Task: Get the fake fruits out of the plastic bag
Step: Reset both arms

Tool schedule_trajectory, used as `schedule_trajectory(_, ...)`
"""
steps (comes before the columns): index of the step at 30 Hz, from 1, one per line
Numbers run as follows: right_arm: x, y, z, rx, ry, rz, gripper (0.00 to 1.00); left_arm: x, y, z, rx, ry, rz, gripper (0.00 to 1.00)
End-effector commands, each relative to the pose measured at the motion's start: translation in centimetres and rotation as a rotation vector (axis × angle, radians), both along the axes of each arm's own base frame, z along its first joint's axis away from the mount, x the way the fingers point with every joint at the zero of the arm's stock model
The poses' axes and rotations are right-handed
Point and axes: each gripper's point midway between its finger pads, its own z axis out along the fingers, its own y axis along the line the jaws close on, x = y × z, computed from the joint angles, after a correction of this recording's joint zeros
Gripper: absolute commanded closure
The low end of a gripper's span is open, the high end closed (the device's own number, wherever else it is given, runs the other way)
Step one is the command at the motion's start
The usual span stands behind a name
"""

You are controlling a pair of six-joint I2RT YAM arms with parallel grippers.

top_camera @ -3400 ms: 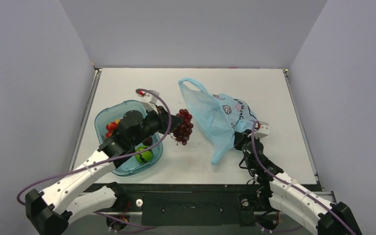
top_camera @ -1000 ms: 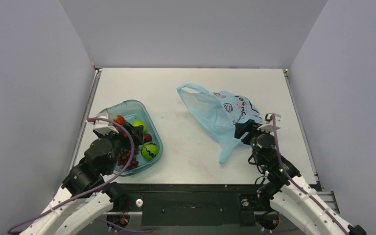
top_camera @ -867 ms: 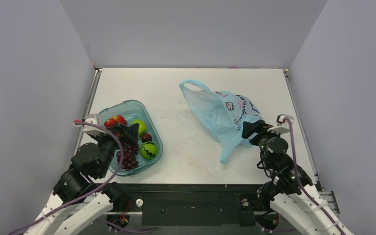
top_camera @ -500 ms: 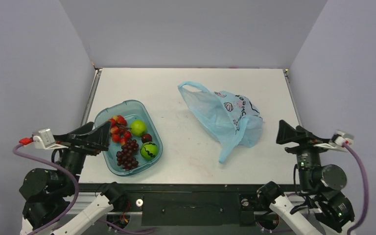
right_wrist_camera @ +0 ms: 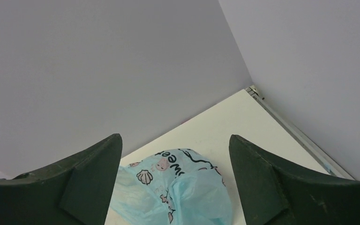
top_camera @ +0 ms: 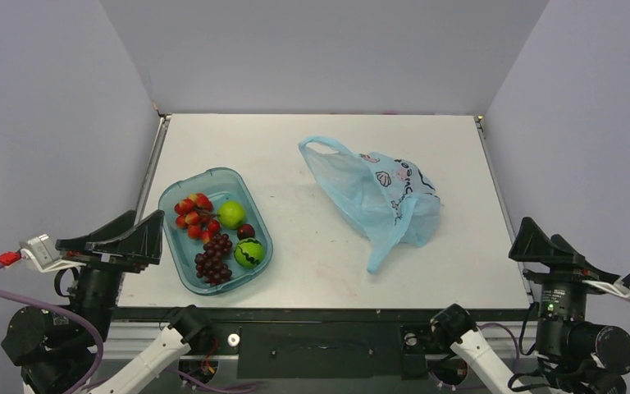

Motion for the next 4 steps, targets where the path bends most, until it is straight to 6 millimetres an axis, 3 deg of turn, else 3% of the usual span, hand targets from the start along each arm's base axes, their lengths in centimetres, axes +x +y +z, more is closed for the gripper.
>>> schedule_trajectory(1,-0.89,-1.28,-0.08,0.052,-0.019,-0.048,0.19,-0.31,0.46,0.12,0.005,-0.009,0.01,0.05)
schedule_trajectory(4,-0.46,-0.73,-0.32,0.011,-0.018,-0.033,0.18,-0.27,0.27,-0.01,0.007,-0.007,0.003,0.04)
